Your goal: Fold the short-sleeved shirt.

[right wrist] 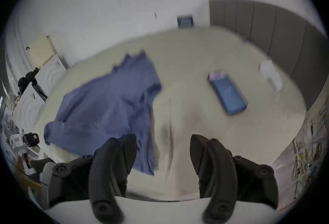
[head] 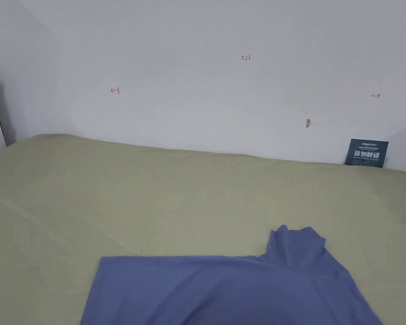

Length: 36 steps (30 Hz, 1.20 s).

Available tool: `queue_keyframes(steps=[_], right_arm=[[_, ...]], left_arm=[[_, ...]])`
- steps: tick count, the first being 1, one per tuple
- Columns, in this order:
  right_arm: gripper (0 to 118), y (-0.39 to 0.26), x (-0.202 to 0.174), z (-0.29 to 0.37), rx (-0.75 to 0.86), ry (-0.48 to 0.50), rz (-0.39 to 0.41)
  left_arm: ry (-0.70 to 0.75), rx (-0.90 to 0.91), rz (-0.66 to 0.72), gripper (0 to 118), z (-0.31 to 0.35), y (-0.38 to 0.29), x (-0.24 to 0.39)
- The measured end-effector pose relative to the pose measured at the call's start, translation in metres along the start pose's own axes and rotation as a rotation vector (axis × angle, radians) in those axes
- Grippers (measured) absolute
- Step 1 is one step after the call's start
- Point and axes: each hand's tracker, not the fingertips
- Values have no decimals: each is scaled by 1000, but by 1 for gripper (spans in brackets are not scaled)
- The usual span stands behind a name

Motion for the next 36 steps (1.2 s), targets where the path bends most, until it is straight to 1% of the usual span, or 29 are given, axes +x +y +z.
queue_keyframes(steps=[2, 5, 7, 8, 9, 10, 11, 12, 13, 14, 15, 17, 20, 25, 26, 27, 28, 29, 30, 31, 32, 34, 36], right_arm=[[67, 17, -19, 28, 161, -4, 46], [67, 30, -53, 62, 406, 20, 95], [65, 36, -81, 77, 508, -17, 132], [61, 37, -97, 84, 546, -64, 166], [52, 36, -111, 87, 571, -105, 197], [16, 34, -122, 89, 590, -133, 221], [0, 29, -127, 83, 622, -153, 245], [0, 20, -133, 81, 676, -167, 246], [0, 16, -138, 80, 704, -143, 268], [0, 15, -143, 79, 684, -110, 279], [0, 17, -151, 79, 660, -112, 287], [0, 15, -156, 72, 628, -91, 319], [0, 18, -160, 64, 614, -86, 338], [0, 23, -158, 44, 577, -79, 333], [0, 24, -157, 37, 569, -88, 341], [0, 29, -158, 35, 557, -89, 343], [0, 30, -157, 30, 547, -87, 340], [0, 32, -154, 24, 536, -81, 333], [0, 33, -153, 20, 536, -78, 327], [0, 34, -152, 17, 539, -74, 323], [0, 36, -151, 11, 531, -76, 325], [0, 39, -150, 0, 480, -104, 348], [0, 41, -147, -10, 456, -101, 355]], left_arm=[[8, 175, -118, 76, 28, 13, 15], [-7, 385, -243, 76, 64, 28, 68], [18, 505, -307, 75, 74, 30, 89], [31, 559, -346, 75, 78, 28, 105], [45, 607, -372, 74, 81, 25, 120], [59, 645, -397, 67, 81, 20, 131], [61, 685, -420, 56, 80, 13, 141], [54, 714, -449, 31, 80, 6, 149], [64, 747, -448, 0, 78, 0, 155], [65, 760, -439, 0, 79, -8, 170], [58, 747, -431, 0, 77, -9, 174], [-18, 672, -433, 0, 68, -3, 179], [5, 650, -444, 0, 54, 15, 183], [36, 490, -451, 0, -3, 92, 171], [35, 389, -447, 1, -23, 117, 164], [32, 332, -417, 3, -43, 137, 159], [36, 288, -391, 20, -62, 152, 154], [29, 234, -384, 45, -85, 168, 149], [23, 223, -373, 75, -103, 184, 145], [72, 194, -366, 104, -124, 192, 145], [71, 147, -338, 109, -147, 203, 138], [126, -10, -313, 109, -197, 217, 125], [142, -127, -307, 109, -239, 218, 117]])
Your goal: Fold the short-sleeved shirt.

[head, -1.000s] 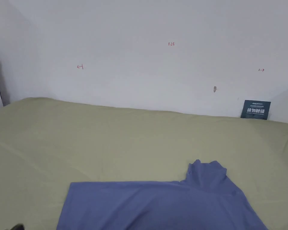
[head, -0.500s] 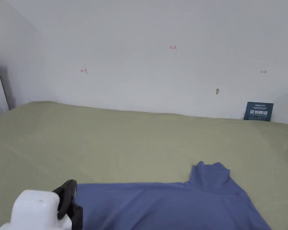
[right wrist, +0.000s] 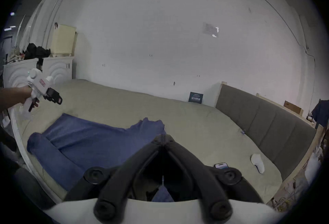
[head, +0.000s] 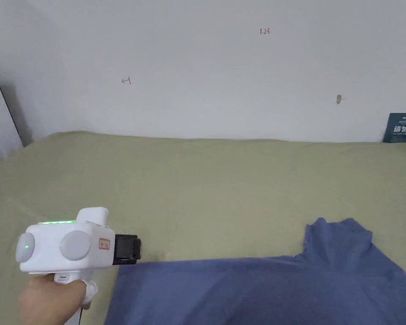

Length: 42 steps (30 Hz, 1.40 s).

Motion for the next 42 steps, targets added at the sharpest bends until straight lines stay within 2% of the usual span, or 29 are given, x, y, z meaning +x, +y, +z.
queue_keyframes(steps=[7, 10, 11, 12, 14, 15, 16, 17, 19, 20, 21, 23, 24, 25, 27, 29, 30, 31, 32, 33, 34, 35, 36, 38, 40, 42], right_arm=[[0, -11, 7, -35, -101, 19, -17], [0, -12, 13, -66, -155, 50, -35], [0, -12, 16, -83, -192, 70, -68], [0, -14, 21, -102, -235, 100, -115], [0, -15, 30, -143, -301, 153, -155], [2, -11, 33, -166, -342, 154, -159], [24, -9, 37, -187, -371, 169, -152], [34, -6, 43, -216, -417, 227, -115], [59, -3, 54, -281, -568, 274, -32], [91, -3, 56, -313, -665, 299, 4], [100, -2, 60, -341, -706, 299, 14], [95, -5, 66, -386, -780, 205, -16], [95, -8, 67, -404, -799, 188, -35], [94, -12, 70, -418, -829, 213, -68], [94, -24, 67, -439, -885, 197, -110], [88, -37, 68, -453, -960, 205, -107], [79, -41, 64, -455, -1003, 188, -80], [73, -41, 60, -452, -1019, 188, -52], [71, -34, 60, -447, -964, 186, -65], [61, -30, 59, -447, -971, 180, -73], [13, -27, 59, -444, -964, 179, -78], [0, -17, 51, -436, -939, 184, -56], [0, -8, 48, -427, -906, 167, 19], [0, 3, 39, -410, -893, 207, 13], [0, 19, 33, -388, -823, 190, 19], [0, 41, 36, -358, -750, 232, -2]], left_arm=[[42, -170, 45, 107, -86, -9, 0], [93, -235, 27, 94, -86, -21, 11], [86, -177, 12, 85, -81, -25, 13], [78, -128, 5, 67, -74, -26, 14], [75, -79, -23, 9, -73, -27, 14], [43, -80, -30, 5, -72, -28, 12], [-16, -89, -23, 5, -74, -29, 12], [31, -90, -25, 5, -75, -30, 13], [30, -92, -51, 5, -69, -30, 15], [27, -91, -52, 5, -68, -30, 13], [20, -97, -53, 5, -70, -29, 12], [8, -102, -38, 5, -72, -28, 10], [6, -105, -36, 5, -73, -28, 10], [4, -108, -33, 5, -73, -28, 10], [3, -114, -31, 5, -72, -29, 16], [6, -118, -34, 5, -73, -30, 18], [9, -120, -41, 5, -75, -28, 17], [11, -122, -52, 5, -75, -28, 18], [12, -123, -64, 5, -74, -29, 19], [12, -124, -70, 5, -74, -29, 20], [13, -126, -76, 5, -78, -26, 17], [12, -126, -80, 5, -77, -26, 17], [11, -126, -80, 5, -75, -25, 18], [1, -119, -78, 5, -62, -21, 19], [-42, -83, -84, 5, -47, -19, 17], [-81, -66, -85, 5, -30, -14, 7]])
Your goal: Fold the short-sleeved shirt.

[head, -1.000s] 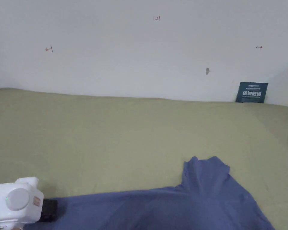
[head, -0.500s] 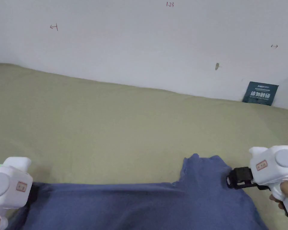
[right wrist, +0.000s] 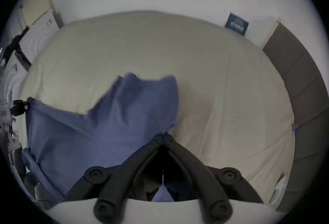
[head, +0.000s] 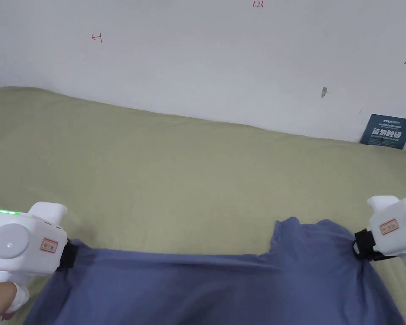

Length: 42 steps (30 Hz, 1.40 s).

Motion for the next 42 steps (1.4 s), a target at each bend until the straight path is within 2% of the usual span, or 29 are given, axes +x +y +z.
queue_keyframes(steps=[1, 4, 5, 8, 9, 12, 13, 14, 16, 17, 20, 21, 22, 25, 30, 33, 34, 35, 37, 38, 39, 40, 42], right_arm=[[0, 1, 22, -11, 32, 2, 7], [0, -13, 24, 40, 110, 41, 38], [0, -29, 14, 78, 138, 15, 11], [0, -61, 11, 130, 197, 31, 19], [0, -74, 18, 147, 213, 22, -17], [0, -116, 21, 180, 224, 34, -20], [0, -132, 26, 187, 218, -8, -87], [0, -149, 28, 193, 212, -14, -98], [0, -180, 32, 199, 201, -16, -112], [0, -192, 9, 201, 196, 4, -39], [0, -245, 0, 190, 152, 34, -100], [0, -266, 8, 179, 139, 71, -98], [0, -280, 6, 173, 138, 65, -109], [0, -321, 6, 153, 69, 82, -169], [0, -353, 15, 127, 77, 73, -169], [2, -359, 22, 118, 7, 93, -197], [15, -360, 23, 120, 21, 107, -205], [21, -358, 25, 124, 20, 106, -207], [38, -358, 23, 145, 17, 15, -246], [62, -354, 25, 159, 19, 6, -252], [74, -350, 25, 180, 91, 0, -259], [70, -346, 24, 197, 147, -10, -258], [71, -330, 12, 237, 312, -27, -279]], left_arm=[[-15, 11, -12, 5, 12, 0, -1], [-64, 87, -34, 5, 60, -7, -5], [-78, 121, -34, 5, 77, -11, -6], [-118, 156, -61, 5, 122, -26, -10], [-117, 184, -89, 5, 136, -34, -9], [-140, 188, -129, 5, 171, -67, -10], [-144, 187, -130, 5, 178, -78, -11], [-155, 183, -127, 5, 183, -92, -12], [-167, 169, -115, 5, 182, -116, -14], [-181, 156, -113, 5, 183, -130, -17], [-190, 129, -131, 5, 178, -172, -21], [-184, 123, -164, 5, 173, -188, -21], [-177, 99, -177, 5, 169, -199, -21], [-169, 11, -117, 5, 154, -228, -20], [-202, -1, -14, 6, 128, -259, -40], [-206, 11, 15, 24, 127, -269, -43], [-215, 39, 46, 38, 131, -271, -47], [-242, 48, 86, 44, 136, -272, -51], [-215, 1, 132, 59, 153, -269, -53], [-203, -3, 133, 80, 164, -267, -56], [-191, 53, 138, 89, 175, -267, -64], [-194, 106, 137, 88, 184, -266, -70], [-195, 241, 117, 88, 221, -248, -57]])
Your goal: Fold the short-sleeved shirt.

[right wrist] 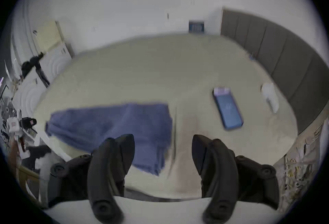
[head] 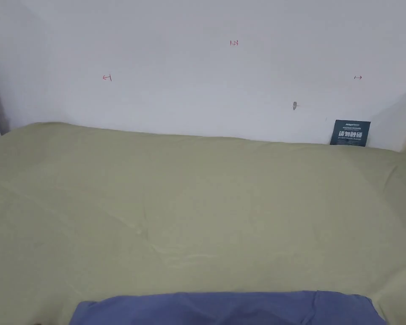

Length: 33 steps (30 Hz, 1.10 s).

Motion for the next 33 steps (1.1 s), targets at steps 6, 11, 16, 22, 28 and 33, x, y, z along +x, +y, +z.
queue_keyframes(steps=[6, 11, 16, 22, 28, 33], right_arm=[[71, 40, -76, 57, 454, -20, 72], [70, 16, -128, 59, 644, -70, 148], [0, -11, -146, 41, 571, -110, 207], [0, -24, -144, 43, 561, -104, 163], [0, -23, -135, 44, 549, -103, 188], [0, -22, -131, 43, 535, -71, 178]], left_arm=[[41, 359, -198, 88, 40, 51, 120], [113, 617, -230, 85, 36, 34, 196], [170, 612, -293, 2, 18, 9, 227], [185, 520, -245, 0, 6, 5, 202], [-176, 42, 35, 27, -34, 27, 75], [-361, -280, 533, 112, -82, -6, -18]])
